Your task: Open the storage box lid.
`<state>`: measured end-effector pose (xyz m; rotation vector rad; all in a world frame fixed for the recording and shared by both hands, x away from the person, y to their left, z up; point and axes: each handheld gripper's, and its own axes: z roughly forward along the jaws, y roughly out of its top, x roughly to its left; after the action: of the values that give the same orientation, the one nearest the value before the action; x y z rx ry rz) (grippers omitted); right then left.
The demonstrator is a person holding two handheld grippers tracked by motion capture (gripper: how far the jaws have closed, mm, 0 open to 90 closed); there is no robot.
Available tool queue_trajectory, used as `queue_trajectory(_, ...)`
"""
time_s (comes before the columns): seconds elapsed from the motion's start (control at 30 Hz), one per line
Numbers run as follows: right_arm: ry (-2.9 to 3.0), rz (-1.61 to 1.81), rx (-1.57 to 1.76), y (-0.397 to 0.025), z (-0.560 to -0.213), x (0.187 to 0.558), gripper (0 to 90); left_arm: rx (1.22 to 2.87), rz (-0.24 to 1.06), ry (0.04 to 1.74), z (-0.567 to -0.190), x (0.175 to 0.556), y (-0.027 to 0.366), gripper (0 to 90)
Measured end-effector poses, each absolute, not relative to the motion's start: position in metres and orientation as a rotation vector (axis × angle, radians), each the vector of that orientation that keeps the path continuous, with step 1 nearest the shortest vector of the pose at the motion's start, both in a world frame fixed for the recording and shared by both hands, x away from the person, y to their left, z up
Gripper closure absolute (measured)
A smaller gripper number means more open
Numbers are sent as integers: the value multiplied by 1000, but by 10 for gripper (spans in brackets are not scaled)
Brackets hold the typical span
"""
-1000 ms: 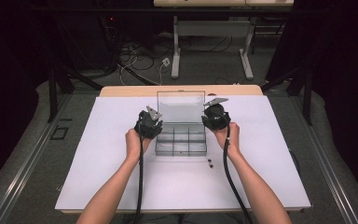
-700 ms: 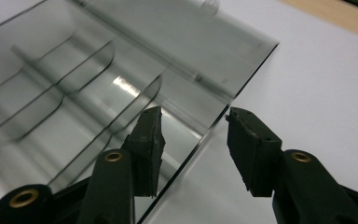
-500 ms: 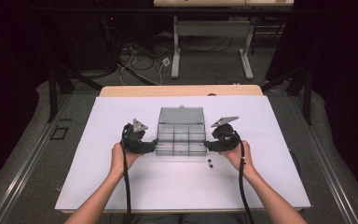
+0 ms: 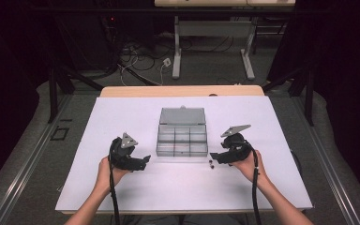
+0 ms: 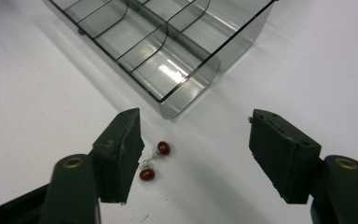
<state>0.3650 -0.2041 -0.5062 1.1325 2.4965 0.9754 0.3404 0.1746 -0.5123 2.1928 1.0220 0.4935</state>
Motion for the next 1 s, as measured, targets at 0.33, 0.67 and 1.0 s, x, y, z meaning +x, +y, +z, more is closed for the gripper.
queue_trajectory(0.33, 2546, 962, 1098, -205, -505, 355, 255, 2210, 510, 990, -509, 311, 177, 135)
queue_trajectory(0.67, 2575, 971, 1083, -208, -505, 338, 178, 2224, 503, 970, -507, 283, 183, 74)
queue_trajectory(1.0, 2551, 1016, 1105, -215, -507, 335, 121, 2251, 502, 948, -508, 269, 182, 44)
